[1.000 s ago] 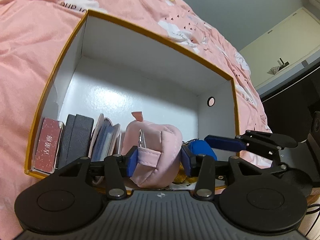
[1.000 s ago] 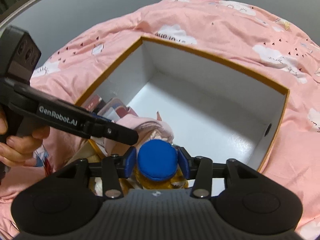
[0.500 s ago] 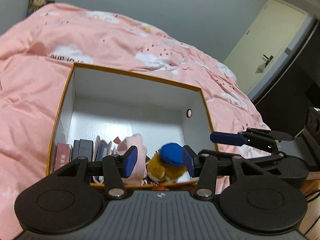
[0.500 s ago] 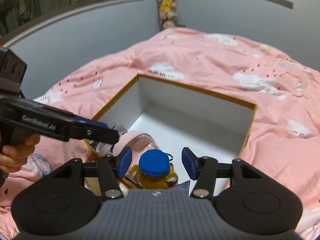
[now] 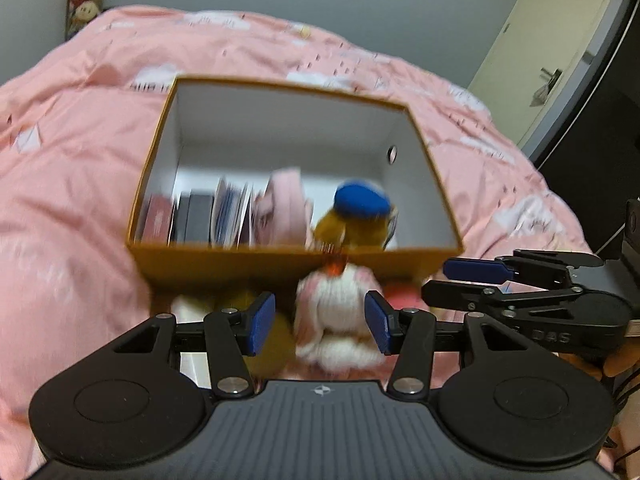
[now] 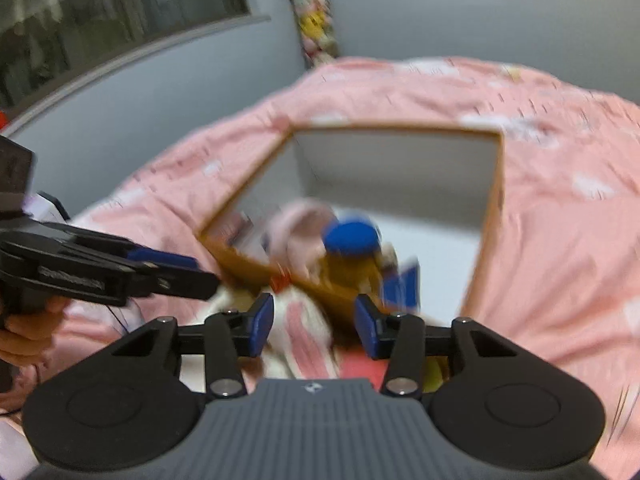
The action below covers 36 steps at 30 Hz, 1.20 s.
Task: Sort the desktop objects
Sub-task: 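Open both tools to release the pouch and bear inside the box, then grasp the white crocheted bunny with the left tool while the right tool grasps the pink fluffy ball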
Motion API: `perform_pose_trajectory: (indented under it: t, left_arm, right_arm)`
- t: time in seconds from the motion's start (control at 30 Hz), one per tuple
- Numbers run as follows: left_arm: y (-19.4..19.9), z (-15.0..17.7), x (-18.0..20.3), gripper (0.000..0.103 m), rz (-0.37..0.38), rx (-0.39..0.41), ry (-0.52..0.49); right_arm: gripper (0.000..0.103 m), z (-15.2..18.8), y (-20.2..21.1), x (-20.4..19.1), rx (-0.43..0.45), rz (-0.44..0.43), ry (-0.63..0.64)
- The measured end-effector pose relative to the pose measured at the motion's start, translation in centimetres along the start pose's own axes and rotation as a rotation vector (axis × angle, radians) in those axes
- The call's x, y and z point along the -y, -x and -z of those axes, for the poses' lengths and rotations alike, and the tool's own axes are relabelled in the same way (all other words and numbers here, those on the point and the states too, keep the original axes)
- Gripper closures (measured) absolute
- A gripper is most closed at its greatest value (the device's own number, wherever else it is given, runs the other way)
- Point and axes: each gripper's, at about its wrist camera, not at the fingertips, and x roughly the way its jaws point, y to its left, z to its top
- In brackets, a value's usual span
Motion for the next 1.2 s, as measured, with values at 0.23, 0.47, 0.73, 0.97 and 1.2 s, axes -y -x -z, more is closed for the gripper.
perform_pose_trajectory:
  t: [0.23, 0.47, 0.73, 0.97, 1.2]
  left_arm:
    - [-1.9, 0.9, 0.7, 0.035, 0.027, -0.017, 0.088]
    - [-4.7, 1.1, 1.9, 0.032, -0.035, -0.028, 0.086]
    - [-6.6, 0.2, 1.6, 0.031, -0.050, -0.053, 0.149]
    - [-8.3, -0.1, 1.4, 0.030, -0.081, -0.081, 0.161]
    - [-9.0, 0.1, 0.7, 0.032, -0.095, -0.092, 0.168]
  right_arm:
    - [0.055, 2.5, -2.0, 2.2, -0.097, 0.111, -0.110]
    - [0.051, 2.8, -3.8, 3.3, -0.130, 0.100, -0.179]
    - [0.042, 3.1, -6.5, 3.2, -0.176, 0.077, -0.172]
    - [0.040, 3.7, -8.9, 2.9, -0.219, 0.100, -0.111]
    - [0.040, 4.2, -9.9, 3.4, -0.206, 0.083, -0.128]
